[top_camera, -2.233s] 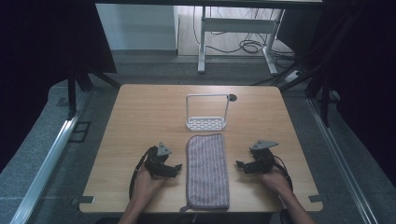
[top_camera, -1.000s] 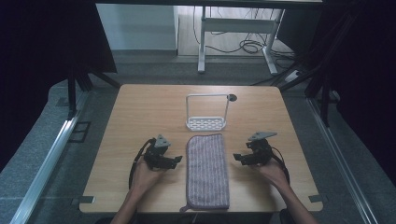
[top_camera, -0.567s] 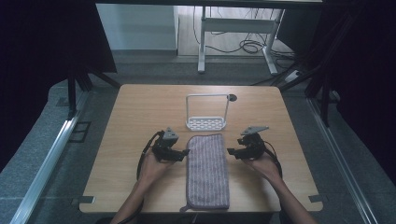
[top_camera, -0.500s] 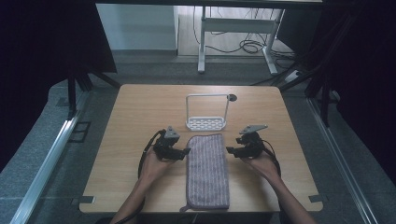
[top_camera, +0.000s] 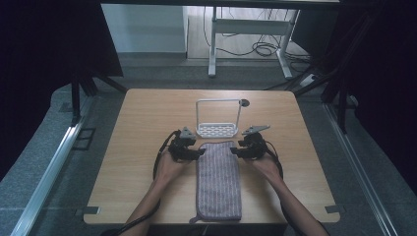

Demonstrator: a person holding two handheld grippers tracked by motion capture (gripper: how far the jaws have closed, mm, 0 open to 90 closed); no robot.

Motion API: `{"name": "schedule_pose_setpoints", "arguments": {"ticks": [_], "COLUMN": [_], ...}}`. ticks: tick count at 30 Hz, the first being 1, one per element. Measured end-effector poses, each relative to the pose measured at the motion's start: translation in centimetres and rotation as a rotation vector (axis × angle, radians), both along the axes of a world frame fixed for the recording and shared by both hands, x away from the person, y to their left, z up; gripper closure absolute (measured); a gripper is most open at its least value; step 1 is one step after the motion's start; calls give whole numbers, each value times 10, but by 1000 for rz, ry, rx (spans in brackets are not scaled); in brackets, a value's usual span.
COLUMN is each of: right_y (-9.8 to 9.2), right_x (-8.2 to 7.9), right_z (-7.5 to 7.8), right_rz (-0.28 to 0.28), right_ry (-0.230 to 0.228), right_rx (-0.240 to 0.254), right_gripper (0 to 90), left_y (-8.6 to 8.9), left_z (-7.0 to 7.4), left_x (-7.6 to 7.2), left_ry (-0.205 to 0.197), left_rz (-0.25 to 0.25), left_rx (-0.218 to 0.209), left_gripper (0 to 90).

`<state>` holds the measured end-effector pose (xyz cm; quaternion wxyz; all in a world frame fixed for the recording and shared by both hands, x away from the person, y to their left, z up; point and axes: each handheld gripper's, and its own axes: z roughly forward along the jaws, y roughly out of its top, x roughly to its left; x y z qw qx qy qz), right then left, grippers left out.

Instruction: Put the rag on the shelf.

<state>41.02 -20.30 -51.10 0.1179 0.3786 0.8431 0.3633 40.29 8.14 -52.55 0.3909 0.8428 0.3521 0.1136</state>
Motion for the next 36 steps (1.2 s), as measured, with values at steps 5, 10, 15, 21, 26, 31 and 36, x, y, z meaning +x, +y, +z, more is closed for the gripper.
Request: {"name": "schedule_pose_setpoints", "arguments": {"ticks": [5,10,15,21,26,31,36], "right_y": [2,6,11,16,13,10,8], "right_x": [5,4,1,-5,-8,-11,-16], "right_z": [-11,-19,-18,-16,-8,6,25], "right_rz": [-11,-6,41,59,60,61,70], "right_ry": [11,27,39,-8,-31,-59,-97], "right_rx": [-22,-42,-44,-79,-52,-8,34], "right_gripper": [484,524,753,836,843,844,844], "left_y": [-4,-9,-12,-13,-10,-6,-2], "left_z": [-8,-14,-13,-13,0,18,37], "left_x": [4,2,-1,-3,-6,-10,-13], "left_ry": [15,21,45,64,17,-14,-51], "left_rz": [-3,-18,-37,-36,-38,-38,-47], "left_rx": [16,47,32,5,-22,-50,-72], "left_gripper": [404,456,638,790,800,802,802]}}
